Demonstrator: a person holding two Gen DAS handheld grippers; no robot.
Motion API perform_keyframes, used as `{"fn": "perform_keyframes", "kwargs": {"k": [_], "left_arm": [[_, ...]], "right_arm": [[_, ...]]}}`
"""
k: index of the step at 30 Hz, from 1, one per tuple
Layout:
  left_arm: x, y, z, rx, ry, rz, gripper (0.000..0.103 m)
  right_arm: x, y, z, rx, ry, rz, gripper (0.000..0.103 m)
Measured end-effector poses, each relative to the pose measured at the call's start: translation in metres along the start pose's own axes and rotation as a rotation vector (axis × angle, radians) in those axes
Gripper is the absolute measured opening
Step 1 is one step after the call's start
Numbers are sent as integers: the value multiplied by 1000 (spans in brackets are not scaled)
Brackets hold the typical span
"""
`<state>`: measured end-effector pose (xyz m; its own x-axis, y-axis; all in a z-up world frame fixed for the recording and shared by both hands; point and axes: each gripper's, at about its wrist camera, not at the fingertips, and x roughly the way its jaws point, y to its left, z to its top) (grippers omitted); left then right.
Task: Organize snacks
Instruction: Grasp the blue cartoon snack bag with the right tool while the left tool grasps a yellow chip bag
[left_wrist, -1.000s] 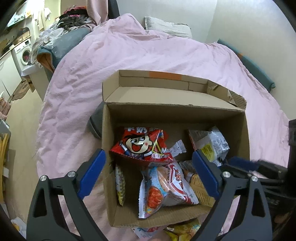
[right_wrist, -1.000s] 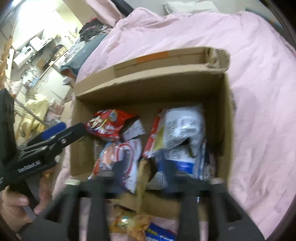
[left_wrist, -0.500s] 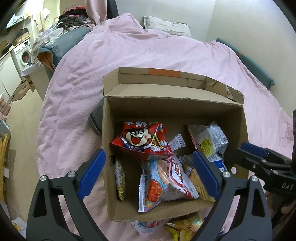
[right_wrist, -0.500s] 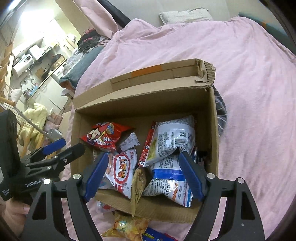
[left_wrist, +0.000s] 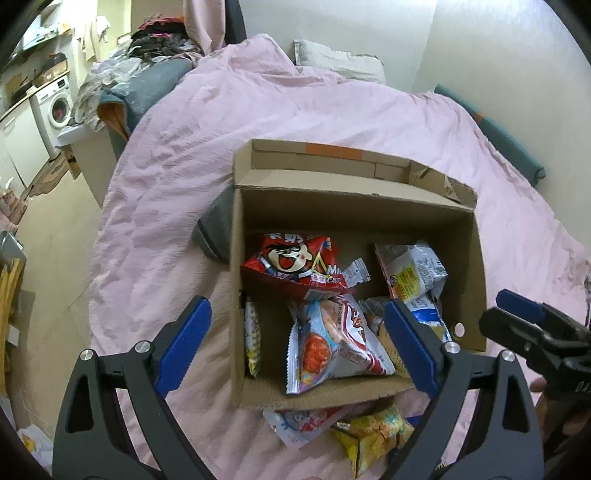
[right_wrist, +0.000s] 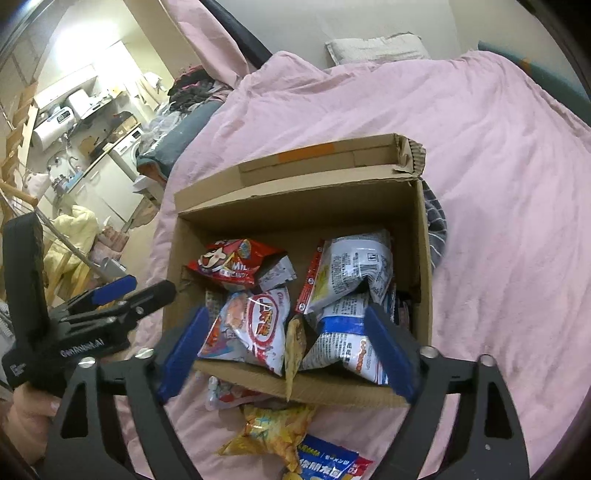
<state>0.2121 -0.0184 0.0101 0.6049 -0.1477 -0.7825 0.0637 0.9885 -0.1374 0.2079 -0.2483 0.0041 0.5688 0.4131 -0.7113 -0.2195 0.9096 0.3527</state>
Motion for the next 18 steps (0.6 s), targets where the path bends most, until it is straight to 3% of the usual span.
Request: {"fn": "perform_keyframes", "kwargs": {"k": [8,12,18], "left_arm": [[-35,19,-23,-73,-35,7,96],[-45,21,-39,-91,-32,0,102],[-38,22,-65,-81,45,31,102]], "right_arm": [[-20,0,-26,25,3,-20,93],[-32,-1,-37,34,-4,-20,102],[-40,-17,-57,87,25,-26,102]]}}
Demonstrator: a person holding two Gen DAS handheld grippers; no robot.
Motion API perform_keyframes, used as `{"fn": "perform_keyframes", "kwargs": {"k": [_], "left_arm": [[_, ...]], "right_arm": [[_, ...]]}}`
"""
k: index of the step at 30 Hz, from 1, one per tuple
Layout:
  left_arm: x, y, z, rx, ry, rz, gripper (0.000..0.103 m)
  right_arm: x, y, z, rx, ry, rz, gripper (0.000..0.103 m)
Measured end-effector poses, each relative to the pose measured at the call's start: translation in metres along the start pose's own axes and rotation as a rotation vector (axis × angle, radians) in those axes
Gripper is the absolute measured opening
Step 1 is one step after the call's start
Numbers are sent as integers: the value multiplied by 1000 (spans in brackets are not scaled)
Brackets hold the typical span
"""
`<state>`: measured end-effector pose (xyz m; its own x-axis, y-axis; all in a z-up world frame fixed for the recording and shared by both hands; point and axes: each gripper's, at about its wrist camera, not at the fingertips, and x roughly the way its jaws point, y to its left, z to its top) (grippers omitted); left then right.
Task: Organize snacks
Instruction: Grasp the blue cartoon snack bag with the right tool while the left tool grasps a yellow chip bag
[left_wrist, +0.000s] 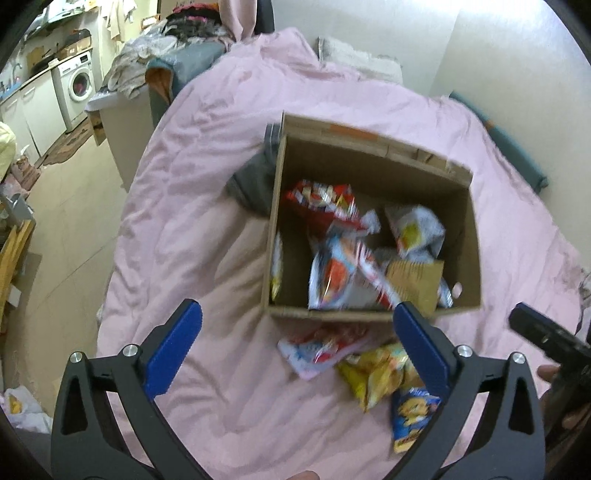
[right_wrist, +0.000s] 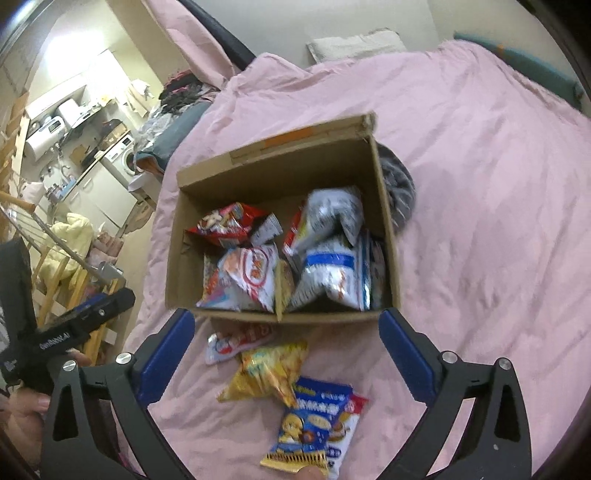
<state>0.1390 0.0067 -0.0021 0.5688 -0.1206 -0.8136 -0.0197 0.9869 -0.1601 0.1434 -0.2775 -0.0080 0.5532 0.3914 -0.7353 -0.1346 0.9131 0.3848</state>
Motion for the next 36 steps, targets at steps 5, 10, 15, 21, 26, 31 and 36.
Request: {"fn": "perform_keyframes", "kwargs": {"k": [5,10,15,21,26,31,36], "left_arm": [[11,0,-15,10,65,5,102],[15,5,-16,-11,95,3,102],[21,9,-14,-50,126,-15,102],[22,10,-13,-67,138,-32,102],[22,9,-13,-62,140,-29,102],[25,7,-14,-52,145,-26,102],[29,4,-15,-51,162,-29,102]], "right_arm": [[2,-24,-12,64,47,-33,102],[33,-53,-37,219,273,67,100],[60,-54,-61,264,428,91,60],[83,-31,-75,159,531,45,59],[101,-2,-77,12,549,-35,59],[119,19,-91,-134,594,-106,44],[92,5,-82,-72,539,-43,32]]}}
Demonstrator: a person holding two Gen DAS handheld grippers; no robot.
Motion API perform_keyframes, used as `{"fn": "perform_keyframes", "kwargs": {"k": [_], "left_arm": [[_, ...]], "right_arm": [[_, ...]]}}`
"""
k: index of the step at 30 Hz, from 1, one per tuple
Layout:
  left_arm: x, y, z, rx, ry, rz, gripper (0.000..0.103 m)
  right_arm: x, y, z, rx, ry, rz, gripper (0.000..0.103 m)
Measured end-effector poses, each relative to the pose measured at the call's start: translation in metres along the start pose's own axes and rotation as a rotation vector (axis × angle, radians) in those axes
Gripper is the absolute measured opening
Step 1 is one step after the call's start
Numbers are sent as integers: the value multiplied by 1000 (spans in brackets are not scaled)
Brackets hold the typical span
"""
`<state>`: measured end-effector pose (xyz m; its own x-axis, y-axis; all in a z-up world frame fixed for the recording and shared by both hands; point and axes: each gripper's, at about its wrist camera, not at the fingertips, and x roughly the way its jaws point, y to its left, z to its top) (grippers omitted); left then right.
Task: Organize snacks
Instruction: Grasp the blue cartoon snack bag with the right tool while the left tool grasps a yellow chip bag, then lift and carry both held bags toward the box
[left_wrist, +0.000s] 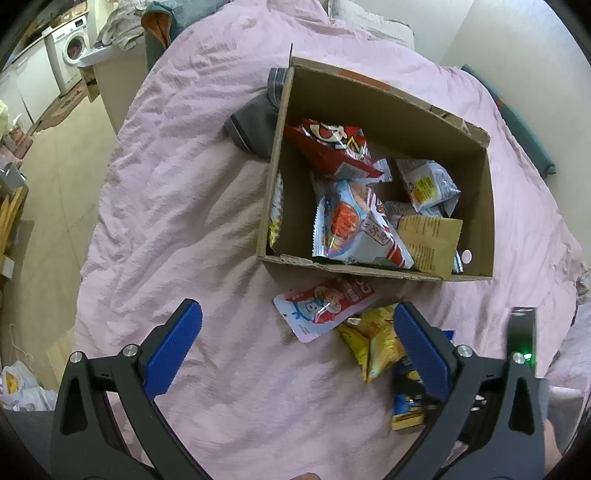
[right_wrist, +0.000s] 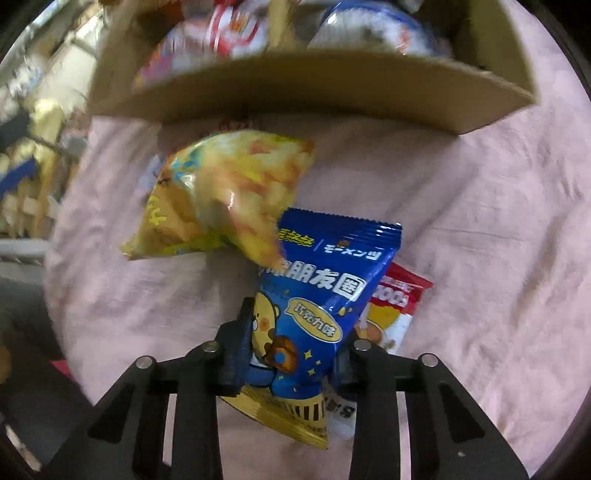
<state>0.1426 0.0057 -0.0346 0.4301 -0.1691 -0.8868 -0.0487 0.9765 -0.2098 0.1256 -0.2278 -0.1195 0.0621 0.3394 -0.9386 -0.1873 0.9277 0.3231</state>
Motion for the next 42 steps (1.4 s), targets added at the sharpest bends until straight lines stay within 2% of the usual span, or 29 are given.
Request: {"fn": "perform_keyframes", "kwargs": {"k": [2,8,12,15,19,23,25,27,29,33,36,42], "left_arm": [[3,-2,-1,3,12,0,102],[18,-18,-6,19,77,10,102],[32,-45,-10,31,144,4,102],[47,-65,-12,1,192,0,102],[71,-86,-13,-27,234,79,102],[96,-98,-16,-10,271,146,102],[106,-99,-19,-15,291,151,97],[115,-102,-22,3,321,118,74],[121,-102,-26,1,352,113,70],[114,-108,-32,34,340,123,57],[104,-111,-35,56,334,111,52],[76,-112,-49,108,319,87,50]], "right_arm": [[-15,-10,-4,32,-25,45,32],[-67,-52,-15,128,-176,33,31],[-82,-68,-7,194,-237,50,31],[-90,-75,-4,214,-258,75,31],[-88,-71,-1,221,-274,93,31],[-95,-72,-4,231,-304,103,31],[-94,-72,-2,236,-312,110,31],[-96,-71,-2,238,-317,119,31],[-97,-70,-1,231,-320,122,31],[-99,-67,0,225,-323,128,31],[-99,-63,1,213,-328,128,31],[-98,-57,3,199,-326,129,31]]}}
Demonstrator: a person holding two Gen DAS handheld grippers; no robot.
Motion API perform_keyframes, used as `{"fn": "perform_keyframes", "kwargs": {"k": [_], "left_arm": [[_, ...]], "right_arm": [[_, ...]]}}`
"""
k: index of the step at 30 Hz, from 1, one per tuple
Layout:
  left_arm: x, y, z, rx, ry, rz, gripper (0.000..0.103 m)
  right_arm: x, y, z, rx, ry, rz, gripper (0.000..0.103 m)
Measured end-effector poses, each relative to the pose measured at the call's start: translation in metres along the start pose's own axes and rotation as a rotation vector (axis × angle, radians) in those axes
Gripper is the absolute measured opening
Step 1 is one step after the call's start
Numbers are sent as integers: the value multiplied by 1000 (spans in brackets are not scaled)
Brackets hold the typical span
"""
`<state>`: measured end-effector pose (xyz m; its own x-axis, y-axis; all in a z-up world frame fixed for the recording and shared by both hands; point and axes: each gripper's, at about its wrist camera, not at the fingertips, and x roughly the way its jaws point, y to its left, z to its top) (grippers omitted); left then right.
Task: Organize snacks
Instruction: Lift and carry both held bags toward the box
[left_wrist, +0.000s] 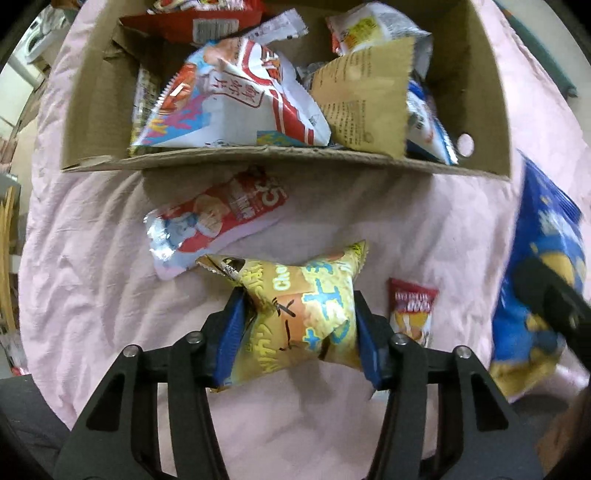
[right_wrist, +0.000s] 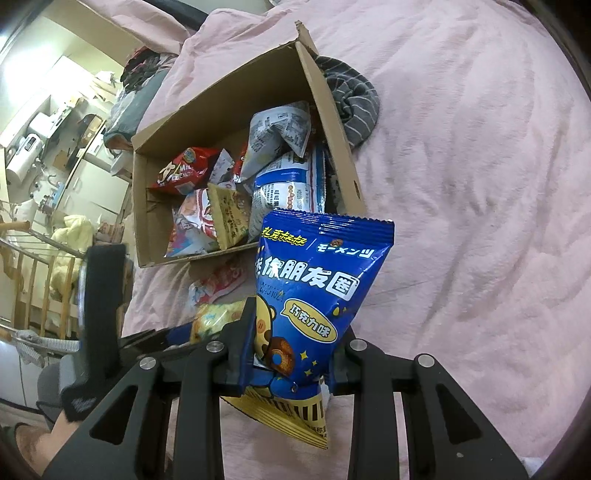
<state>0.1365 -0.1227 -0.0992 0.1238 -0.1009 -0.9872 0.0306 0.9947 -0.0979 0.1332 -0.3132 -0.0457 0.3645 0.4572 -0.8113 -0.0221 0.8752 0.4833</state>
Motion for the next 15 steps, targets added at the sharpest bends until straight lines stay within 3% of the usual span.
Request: {"fn": "perform_keyframes", "kwargs": {"k": [9,12,15], "left_arm": [[-31,24,-45,40,-44,5,50],[-39,35,-47,28,-34,-14,50],[-65,47,-39,35,-105,6,50]], "right_arm": [[4,13,-6,-35,14,2,31],[2,17,-10,-52,8,13,31],[-3,24,-13,-84,-12,16,31]]}}
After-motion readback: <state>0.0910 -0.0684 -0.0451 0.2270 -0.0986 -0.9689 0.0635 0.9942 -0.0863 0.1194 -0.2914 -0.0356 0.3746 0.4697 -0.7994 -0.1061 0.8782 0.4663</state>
